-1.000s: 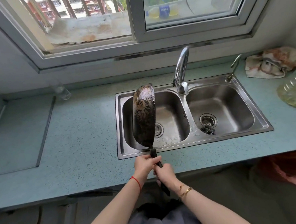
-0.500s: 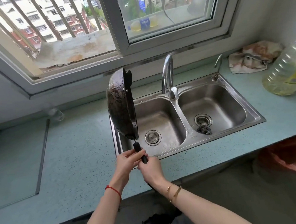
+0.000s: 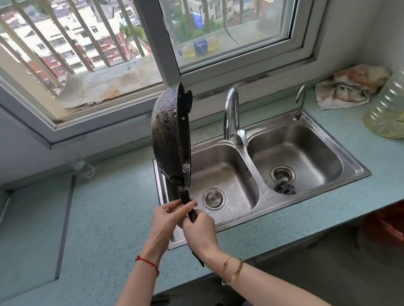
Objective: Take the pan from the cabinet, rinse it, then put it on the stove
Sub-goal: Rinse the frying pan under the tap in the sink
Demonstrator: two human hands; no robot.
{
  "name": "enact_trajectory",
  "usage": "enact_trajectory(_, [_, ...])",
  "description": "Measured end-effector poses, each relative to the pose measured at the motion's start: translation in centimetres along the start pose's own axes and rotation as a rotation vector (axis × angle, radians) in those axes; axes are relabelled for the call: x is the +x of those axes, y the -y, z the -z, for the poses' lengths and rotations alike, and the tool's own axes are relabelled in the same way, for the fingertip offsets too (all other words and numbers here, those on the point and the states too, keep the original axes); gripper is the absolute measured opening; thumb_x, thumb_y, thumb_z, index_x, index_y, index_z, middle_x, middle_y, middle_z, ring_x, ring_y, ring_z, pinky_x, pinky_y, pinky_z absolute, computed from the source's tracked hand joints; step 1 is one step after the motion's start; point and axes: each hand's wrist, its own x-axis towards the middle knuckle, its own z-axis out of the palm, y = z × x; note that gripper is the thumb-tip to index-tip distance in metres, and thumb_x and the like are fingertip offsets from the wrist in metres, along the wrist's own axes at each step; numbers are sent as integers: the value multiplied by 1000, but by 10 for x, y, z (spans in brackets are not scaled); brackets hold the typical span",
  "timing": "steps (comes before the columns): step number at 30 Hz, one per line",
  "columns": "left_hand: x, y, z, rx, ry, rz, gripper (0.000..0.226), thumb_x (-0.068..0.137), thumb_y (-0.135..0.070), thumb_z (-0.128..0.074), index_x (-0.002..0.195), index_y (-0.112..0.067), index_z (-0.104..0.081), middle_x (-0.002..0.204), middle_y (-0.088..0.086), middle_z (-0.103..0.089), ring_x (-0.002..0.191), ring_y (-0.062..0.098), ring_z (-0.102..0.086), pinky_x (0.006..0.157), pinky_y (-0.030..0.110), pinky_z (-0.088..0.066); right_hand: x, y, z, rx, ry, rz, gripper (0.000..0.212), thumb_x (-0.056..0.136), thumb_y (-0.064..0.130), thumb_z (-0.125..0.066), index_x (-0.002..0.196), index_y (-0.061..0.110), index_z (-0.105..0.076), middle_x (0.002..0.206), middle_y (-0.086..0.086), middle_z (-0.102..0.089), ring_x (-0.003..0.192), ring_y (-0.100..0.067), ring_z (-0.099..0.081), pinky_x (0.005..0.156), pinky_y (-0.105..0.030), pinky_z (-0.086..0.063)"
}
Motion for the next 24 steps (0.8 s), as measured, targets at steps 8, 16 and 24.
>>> enact_trajectory(8, [-2,-2,-3,-3,5,-13,28,77,-9,-79,103,0,-75,95,12,-79,91,17,-76,74,18,-58,1,-4,5,16,10,36,23,95,31,-55,108,16,-66,93,2,-72,79,-7,-67,65,-23,-56])
enact_trajectory(16, [-5,-10,0,-47,-30,-60,26,76,-6,-79,102,-4,-76,96,10,-79,94,16,-75,76,15,-57,1,7,7,-30,40,104,26,95,30,-54,90,11,-70,72,2,-68,55,-2,-57,46,-11,-38])
enact_trajectory(24, [-7,-13,-1,-86,-28,-85,29,76,-3,-78,104,2,-75,97,15,-78,95,20,-75,77,18,-58,2,9,13,-1,130,147,25,93,29,-53,87,11,-69,66,-2,-67,46,-3,-53,46,-21,-42])
